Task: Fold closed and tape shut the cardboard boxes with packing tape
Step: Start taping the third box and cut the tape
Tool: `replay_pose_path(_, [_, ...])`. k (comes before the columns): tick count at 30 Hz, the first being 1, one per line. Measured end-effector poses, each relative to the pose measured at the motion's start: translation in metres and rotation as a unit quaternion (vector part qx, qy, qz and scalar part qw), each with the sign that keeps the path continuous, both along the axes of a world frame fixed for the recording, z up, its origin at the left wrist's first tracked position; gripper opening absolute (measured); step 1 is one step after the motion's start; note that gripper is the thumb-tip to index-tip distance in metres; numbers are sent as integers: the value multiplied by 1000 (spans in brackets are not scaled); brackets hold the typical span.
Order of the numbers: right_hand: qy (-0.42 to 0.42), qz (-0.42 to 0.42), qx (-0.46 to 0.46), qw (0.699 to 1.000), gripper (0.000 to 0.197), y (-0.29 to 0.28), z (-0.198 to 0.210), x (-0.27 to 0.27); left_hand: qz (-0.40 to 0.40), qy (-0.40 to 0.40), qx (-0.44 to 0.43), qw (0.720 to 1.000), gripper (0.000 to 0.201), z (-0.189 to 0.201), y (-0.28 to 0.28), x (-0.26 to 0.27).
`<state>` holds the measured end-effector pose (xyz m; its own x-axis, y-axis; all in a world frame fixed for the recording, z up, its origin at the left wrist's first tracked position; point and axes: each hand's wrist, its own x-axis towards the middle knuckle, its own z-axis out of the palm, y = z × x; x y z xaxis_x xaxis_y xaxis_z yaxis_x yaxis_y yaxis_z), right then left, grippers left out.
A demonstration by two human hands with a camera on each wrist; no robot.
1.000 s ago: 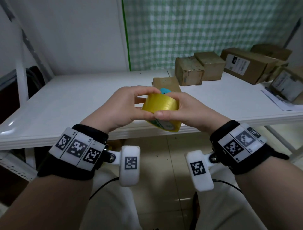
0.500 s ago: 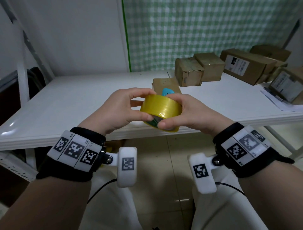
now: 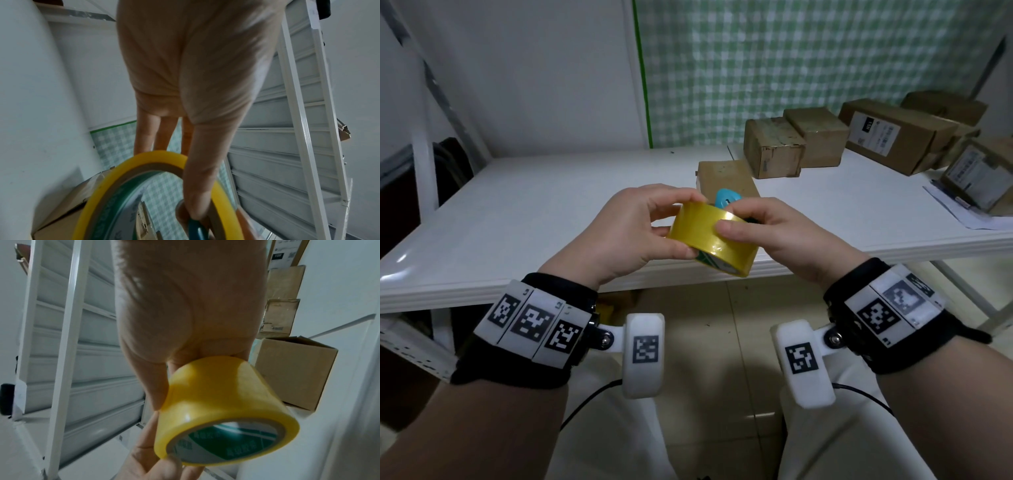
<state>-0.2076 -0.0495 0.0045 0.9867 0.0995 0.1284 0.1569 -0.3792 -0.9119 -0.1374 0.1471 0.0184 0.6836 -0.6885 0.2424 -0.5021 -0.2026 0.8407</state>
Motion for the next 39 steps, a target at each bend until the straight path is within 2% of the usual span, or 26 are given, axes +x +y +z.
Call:
replay_pose_path(7, [27,-1,40,999,26,-8,-2,-2,-2,26,-12,1000,58,-4,-3,1])
replay_pose_path(11, [42,-36,68,996,31,-5,-6,1,0,10,-9,1000,59,-7,-7,0])
replay_pose_path(18, [62,-18,108,992,19,-7,-8,-1,2,-11,4,1000,60,-8,-7,2])
replay_pose_path(19, [58,-23,107,992,21,-7,-8,-1,2,-13,6,1000,60,-8,-7,3])
replay_pose_path(22, [18,-54,76,995,47,-2,-10,1,6,-20,6,1000,59,-8,-8,3])
replay_pose_path(24, [-2,-69,64,996,57,1,-11,4,7,-35,10,999,60,-8,-10,2])
replay_pose_path(28, [-8,-78,48,996,49,3,-11,6,11,-66,13,998,61,-7,-11,1])
replay_pose_path(33, [14,-45,59,997,51,-1,-10,4,16,-98,31,995,61,-5,-10,0])
replay_pose_path(39, [16,14,80,997,44,-10,-11,1,9,-82,17,996,61,-6,-8,2])
